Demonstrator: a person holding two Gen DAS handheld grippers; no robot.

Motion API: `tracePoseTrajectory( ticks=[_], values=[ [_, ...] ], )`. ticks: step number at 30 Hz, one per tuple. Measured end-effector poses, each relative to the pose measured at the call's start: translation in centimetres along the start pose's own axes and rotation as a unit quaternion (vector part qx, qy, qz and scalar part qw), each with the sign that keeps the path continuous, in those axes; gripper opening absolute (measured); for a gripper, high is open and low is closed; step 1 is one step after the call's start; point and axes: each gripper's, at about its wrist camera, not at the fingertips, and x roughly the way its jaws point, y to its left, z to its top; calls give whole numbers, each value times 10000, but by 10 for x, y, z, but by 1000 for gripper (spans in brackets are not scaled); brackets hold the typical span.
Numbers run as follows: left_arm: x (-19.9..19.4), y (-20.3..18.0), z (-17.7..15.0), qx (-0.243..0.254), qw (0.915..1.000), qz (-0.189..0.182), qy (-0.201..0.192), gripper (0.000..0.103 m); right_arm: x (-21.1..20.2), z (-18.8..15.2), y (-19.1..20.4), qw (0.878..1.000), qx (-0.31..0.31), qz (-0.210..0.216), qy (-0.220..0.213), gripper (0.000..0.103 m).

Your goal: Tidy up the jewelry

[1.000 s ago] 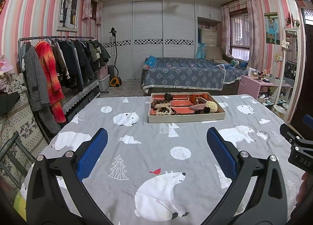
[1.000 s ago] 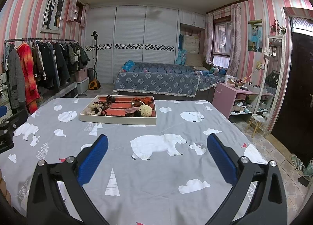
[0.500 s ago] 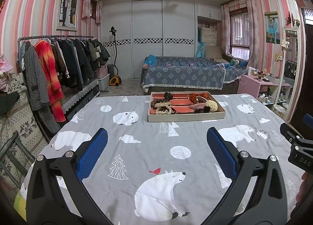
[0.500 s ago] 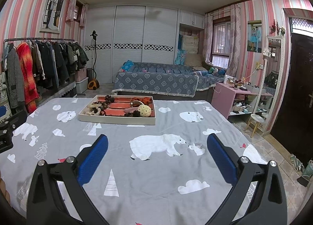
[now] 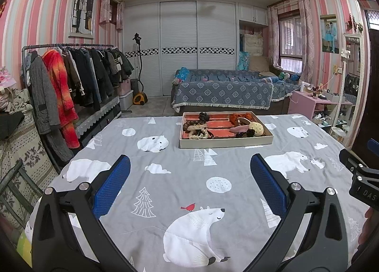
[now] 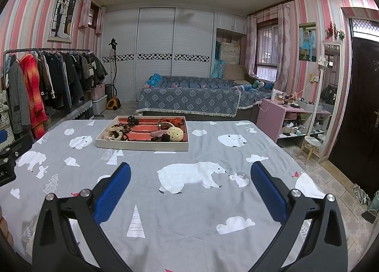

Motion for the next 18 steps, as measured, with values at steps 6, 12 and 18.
tracePoseTrajectory(
  ticks=[6,12,18],
  values=[
    [0,0,0,6,10000,5,-2,98,1,0,0,10000,6,15,12,99],
    [-1,0,0,9,10000,15,-15,98,0,0,1,10000,7,17,11,99],
    [-1,0,1,7,10000,-2,9,98,0,0,1,10000,3,13,9,99]
  ],
)
